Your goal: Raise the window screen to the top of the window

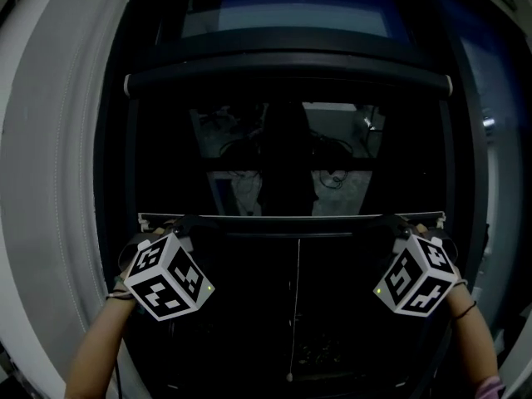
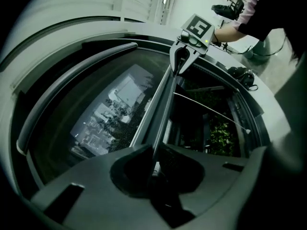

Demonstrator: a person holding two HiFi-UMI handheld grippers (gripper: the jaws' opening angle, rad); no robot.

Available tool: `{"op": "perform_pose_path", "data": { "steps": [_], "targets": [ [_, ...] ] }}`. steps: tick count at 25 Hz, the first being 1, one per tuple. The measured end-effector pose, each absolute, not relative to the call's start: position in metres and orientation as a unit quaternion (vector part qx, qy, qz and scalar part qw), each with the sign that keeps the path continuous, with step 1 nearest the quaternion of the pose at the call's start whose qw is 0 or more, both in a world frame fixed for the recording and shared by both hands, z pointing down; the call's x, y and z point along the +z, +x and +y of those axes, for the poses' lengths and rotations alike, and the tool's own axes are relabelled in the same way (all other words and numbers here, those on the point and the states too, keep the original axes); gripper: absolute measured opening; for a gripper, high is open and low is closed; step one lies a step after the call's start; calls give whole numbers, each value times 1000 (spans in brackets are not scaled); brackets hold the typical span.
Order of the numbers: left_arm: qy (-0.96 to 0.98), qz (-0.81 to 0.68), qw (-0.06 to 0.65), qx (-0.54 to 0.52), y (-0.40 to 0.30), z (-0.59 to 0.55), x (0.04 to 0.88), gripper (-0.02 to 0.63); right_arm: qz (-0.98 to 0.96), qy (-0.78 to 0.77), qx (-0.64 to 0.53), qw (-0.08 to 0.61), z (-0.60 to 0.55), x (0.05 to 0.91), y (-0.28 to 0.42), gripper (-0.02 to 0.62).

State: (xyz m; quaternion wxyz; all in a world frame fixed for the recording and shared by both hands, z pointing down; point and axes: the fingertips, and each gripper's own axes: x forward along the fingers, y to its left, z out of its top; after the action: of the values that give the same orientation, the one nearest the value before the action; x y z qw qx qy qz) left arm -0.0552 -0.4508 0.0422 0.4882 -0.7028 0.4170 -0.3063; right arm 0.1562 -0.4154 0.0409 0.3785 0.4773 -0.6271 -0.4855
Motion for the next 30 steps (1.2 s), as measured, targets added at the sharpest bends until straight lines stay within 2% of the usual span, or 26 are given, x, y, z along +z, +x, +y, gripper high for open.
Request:
{"op": "perform_pose_path", "data": {
  "steps": [19, 30],
  "targets": [
    [-630, 496, 527, -280, -56, -450, -141, 49, -573, 530, -534, 324, -413, -139, 154, 34],
    [-609, 540, 512, -276, -60, -448, -213, 57, -583, 560, -525, 265, -410, -212, 153, 49]
  ]
}}
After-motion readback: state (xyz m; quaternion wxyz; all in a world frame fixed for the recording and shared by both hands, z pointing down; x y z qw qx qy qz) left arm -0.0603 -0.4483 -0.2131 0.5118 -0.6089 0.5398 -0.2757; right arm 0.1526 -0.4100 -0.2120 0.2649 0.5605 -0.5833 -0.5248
